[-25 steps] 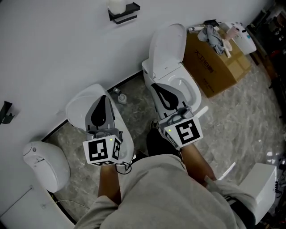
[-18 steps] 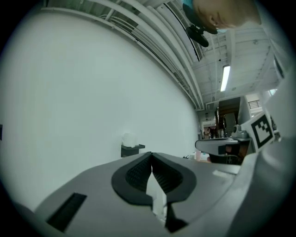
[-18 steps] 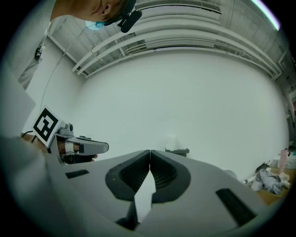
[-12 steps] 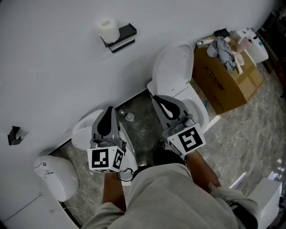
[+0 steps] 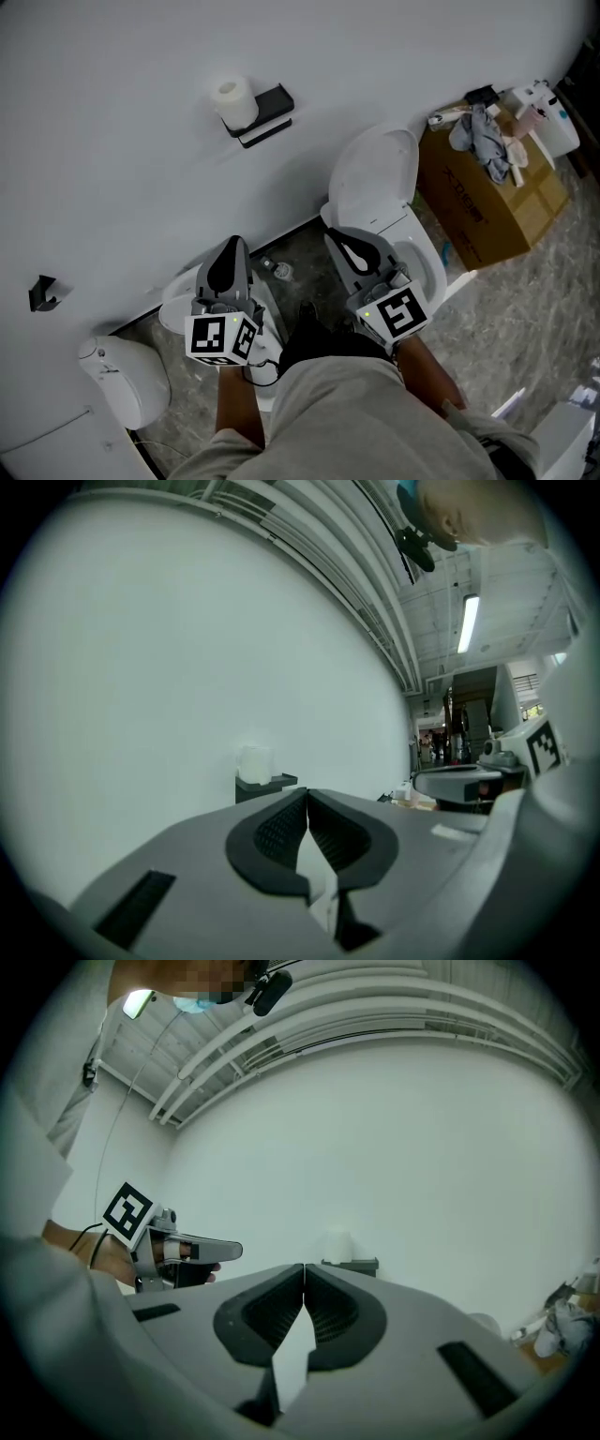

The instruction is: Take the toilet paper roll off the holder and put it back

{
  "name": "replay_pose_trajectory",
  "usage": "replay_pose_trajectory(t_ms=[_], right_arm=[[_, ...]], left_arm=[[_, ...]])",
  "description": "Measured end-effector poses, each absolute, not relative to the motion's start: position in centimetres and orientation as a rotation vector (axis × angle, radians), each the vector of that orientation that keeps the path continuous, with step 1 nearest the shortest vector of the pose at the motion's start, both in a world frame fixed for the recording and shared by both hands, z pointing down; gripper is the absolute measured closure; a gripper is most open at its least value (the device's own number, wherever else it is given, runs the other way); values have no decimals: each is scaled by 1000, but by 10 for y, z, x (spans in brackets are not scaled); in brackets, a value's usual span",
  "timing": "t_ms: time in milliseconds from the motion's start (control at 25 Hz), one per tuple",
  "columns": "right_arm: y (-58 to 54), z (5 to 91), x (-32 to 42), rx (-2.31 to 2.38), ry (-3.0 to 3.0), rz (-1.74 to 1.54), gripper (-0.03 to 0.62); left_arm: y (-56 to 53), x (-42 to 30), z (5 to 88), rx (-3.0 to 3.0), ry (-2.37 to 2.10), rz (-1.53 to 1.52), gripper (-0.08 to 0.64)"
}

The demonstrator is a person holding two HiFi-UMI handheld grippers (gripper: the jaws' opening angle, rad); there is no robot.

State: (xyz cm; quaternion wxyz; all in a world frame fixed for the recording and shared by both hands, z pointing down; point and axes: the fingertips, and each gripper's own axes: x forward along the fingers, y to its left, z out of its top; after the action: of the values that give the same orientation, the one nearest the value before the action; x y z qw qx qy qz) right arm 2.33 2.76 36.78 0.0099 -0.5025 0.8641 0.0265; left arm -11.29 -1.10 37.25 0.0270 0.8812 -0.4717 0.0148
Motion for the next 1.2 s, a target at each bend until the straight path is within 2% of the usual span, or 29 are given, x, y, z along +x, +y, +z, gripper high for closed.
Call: replay_pose_trajectory(t_ms=[360, 840, 1200], right_arm=[[-5, 372, 43, -1620, 2694, 76, 588], [-85, 364, 36, -1688, 2648, 118, 588], [-134, 369, 27, -1712, 2673, 118, 588]], left_arm=[[-61, -93, 371, 2748, -1440, 18, 549], [-146, -107, 351, 2789, -1405, -27, 545], [-198, -112, 353, 2789, -1349, -40, 429]])
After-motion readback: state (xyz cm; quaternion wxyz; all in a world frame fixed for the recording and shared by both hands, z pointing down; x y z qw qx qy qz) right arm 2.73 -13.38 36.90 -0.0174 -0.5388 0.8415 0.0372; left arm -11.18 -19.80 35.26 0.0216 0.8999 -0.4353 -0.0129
